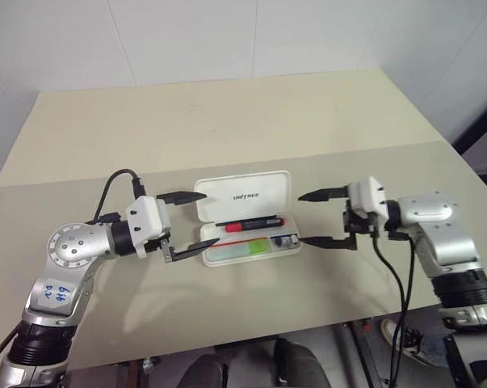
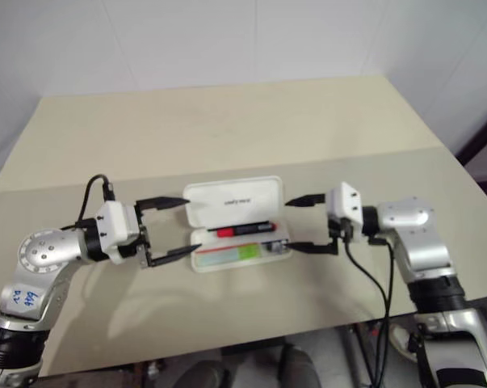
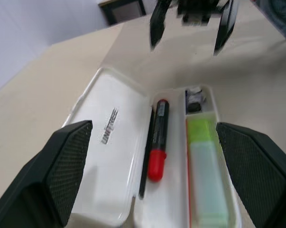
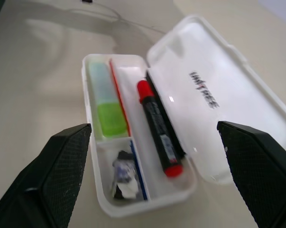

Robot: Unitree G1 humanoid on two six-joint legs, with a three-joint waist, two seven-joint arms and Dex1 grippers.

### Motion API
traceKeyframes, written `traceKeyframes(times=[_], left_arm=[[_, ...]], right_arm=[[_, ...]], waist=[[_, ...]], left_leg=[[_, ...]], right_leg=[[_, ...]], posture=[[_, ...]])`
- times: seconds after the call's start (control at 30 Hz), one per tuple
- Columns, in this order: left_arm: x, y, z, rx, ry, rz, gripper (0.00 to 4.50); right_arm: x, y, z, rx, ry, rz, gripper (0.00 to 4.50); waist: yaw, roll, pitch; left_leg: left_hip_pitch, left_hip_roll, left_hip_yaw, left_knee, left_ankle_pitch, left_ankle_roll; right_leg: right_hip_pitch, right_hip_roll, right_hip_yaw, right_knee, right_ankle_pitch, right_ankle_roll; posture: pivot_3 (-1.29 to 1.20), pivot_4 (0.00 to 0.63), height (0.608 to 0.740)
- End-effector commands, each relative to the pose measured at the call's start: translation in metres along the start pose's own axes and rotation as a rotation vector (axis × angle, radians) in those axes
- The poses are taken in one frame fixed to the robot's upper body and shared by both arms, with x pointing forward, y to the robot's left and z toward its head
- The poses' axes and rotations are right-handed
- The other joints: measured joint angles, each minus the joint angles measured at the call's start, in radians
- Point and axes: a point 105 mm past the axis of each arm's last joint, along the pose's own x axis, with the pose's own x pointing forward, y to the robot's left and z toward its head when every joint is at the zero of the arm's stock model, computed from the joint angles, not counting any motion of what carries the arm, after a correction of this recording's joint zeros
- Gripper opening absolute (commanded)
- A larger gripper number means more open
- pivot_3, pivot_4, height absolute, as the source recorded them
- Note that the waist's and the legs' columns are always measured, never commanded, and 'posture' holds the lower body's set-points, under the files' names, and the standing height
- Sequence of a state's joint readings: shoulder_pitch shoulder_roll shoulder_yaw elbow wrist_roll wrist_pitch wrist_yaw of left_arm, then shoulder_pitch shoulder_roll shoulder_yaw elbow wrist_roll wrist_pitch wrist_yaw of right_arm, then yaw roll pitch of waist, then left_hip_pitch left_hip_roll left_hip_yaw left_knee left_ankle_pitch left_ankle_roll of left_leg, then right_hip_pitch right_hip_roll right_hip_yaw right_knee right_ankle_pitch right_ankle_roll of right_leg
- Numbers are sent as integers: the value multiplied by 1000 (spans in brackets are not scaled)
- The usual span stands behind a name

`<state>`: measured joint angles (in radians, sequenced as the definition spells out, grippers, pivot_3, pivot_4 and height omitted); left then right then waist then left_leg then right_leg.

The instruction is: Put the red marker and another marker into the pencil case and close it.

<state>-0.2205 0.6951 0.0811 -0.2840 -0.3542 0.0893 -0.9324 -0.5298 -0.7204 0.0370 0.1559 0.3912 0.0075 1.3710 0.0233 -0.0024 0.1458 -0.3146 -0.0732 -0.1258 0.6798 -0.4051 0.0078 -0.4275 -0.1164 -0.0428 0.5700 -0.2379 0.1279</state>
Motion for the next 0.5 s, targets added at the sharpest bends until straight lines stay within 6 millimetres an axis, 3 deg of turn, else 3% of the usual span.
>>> traceKeyframes(times=[0.03, 0.1, 0.47, 0.5], left_arm=[[-14, 8, -1, 15, -8, 28, 4302], [-18, 8, -5, -5, -16, 32, 3864], [-28, 8, -17, -25, -10, 71, 17], [-30, 10, -18, -20, -6, 91, 17]], right_arm=[[-22, -7, 16, -24, -17, -60, 4493], [-30, -7, 17, -25, -3, -75, 4500], [-27, -6, 14, -51, -3, -79, 4500], [-27, -7, 14, -53, -3, -80, 4500]], waist=[[0, 0, 0], [0, 0, 0], [0, 0, 0], [0, 0, 0]], left_leg=[[0, 0, 0, 0, 0, 0], [0, 0, 0, 0, 0, 0], [0, 0, 0, 0, 0, 0], [0, 0, 0, 0, 0, 0]], right_leg=[[0, 0, 0, 0, 0, 0], [0, 0, 0, 0, 0, 0], [0, 0, -1, -1, 0, 0], [0, 0, -1, -1, 0, 0]], posture=[[0, 150, 740], [0, 150, 740], [0, 150, 740], [0, 150, 740]])
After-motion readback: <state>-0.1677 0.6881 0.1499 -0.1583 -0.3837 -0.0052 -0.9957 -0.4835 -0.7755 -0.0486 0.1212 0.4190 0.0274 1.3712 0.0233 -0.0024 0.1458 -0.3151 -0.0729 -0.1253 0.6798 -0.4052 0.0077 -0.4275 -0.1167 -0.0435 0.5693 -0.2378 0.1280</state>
